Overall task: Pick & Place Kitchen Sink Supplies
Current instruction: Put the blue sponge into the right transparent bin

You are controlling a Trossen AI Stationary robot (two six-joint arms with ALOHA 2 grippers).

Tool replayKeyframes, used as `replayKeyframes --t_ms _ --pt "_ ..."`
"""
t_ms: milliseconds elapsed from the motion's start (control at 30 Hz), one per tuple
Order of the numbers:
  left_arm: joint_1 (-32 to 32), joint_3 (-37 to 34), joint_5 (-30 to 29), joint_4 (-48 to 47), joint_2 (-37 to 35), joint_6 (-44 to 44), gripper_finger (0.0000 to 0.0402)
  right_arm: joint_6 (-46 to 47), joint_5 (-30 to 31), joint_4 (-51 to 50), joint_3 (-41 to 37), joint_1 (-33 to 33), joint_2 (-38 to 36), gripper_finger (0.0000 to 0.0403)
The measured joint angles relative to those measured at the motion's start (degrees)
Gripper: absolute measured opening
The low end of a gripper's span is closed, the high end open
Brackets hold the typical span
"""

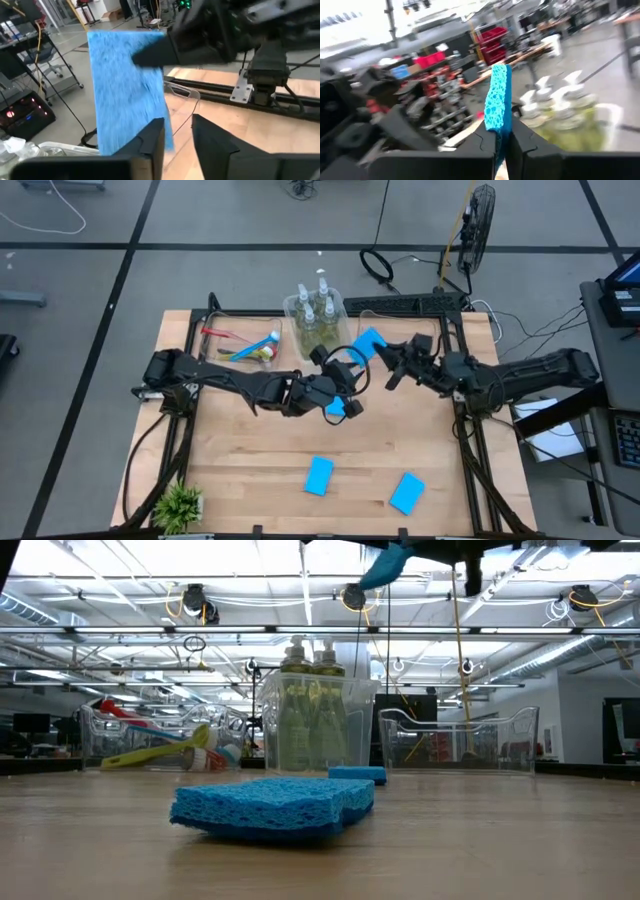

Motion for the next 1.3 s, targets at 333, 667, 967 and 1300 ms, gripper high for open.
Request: replayKeyframes --t_ms 333,667,967,1300 --pt "-2.1 0.0 -0.3 -5.5 0.0 0.8 0.019 -14.8 14.3 -7.8 0.0 -0.1 -9.3 0.0001" --pt "-3.9 0.0 -6.2 -12.7 0.0 2.5 0.0213 -20.5 20.7 -13.2 0.0 -4.4 -12.1 0.0" --pt "-6.4 0.0 -6.3 -13.6 0.0 4.8 0.019 -5.8 4.5 -27.6 0.0 -17.4 -11.0 0.0" --pt "-8.1 0.0 -5.9 -16.4 0.0 -4.4 0.0168 -2.3 -12.5 -30.5 0.0 -30.3 -7.2 0.0001"
